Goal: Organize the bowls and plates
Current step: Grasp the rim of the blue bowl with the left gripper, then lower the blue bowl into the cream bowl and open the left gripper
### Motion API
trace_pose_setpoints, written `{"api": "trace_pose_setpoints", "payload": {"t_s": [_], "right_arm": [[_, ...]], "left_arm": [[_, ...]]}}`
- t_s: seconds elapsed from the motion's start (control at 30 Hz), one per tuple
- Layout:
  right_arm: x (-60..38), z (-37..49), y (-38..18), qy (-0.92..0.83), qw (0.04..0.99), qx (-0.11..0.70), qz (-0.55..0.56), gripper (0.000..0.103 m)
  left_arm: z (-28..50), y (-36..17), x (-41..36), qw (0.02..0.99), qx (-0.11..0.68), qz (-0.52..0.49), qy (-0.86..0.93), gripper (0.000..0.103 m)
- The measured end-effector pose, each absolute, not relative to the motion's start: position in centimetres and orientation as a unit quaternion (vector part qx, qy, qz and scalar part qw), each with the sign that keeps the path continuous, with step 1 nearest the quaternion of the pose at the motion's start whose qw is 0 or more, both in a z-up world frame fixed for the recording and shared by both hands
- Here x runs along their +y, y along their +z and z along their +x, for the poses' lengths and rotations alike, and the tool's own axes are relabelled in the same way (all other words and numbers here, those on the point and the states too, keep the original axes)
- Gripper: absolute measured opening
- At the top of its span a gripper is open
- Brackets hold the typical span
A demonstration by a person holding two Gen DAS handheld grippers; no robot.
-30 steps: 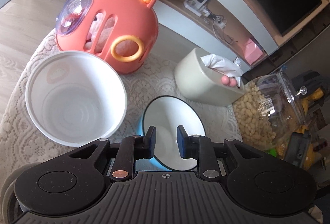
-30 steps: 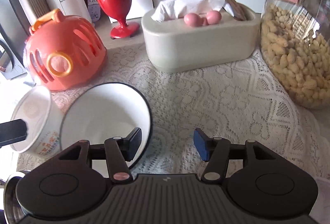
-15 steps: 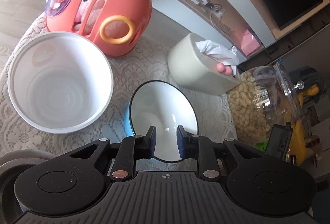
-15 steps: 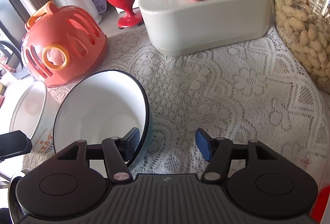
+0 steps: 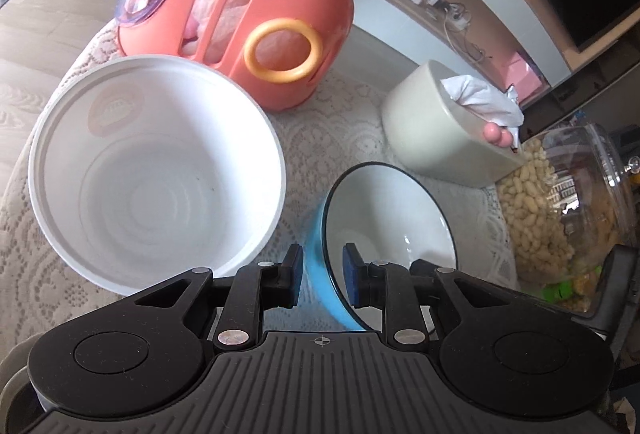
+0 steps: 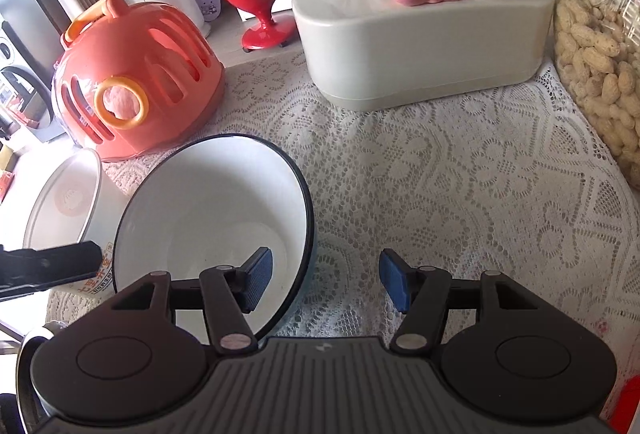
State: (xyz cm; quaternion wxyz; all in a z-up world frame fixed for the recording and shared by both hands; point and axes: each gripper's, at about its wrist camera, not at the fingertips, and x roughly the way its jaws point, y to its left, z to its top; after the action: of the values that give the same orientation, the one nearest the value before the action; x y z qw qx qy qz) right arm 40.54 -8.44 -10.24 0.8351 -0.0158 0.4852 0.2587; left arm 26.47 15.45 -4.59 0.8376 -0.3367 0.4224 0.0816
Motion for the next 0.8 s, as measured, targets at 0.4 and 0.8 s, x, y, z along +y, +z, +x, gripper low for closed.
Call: {"api": "trace_pose_setpoints", "payload": {"t_s": [0.4,0.8], "right_arm": [[-5.6,41.3,-11.1,0.277,0.808,0.52,-0.032,0.03],[-6.3,39.5,-11.3,0.291,0.795,0.531,-0.04,0.031]], "left_arm": [[28.1,-5.9,13.8,0.855,0.436,-0.275,0.058,0.028],[27.8,-6.5,14.2,0.832,0.467,-0.296,0.04,0.033]]}}
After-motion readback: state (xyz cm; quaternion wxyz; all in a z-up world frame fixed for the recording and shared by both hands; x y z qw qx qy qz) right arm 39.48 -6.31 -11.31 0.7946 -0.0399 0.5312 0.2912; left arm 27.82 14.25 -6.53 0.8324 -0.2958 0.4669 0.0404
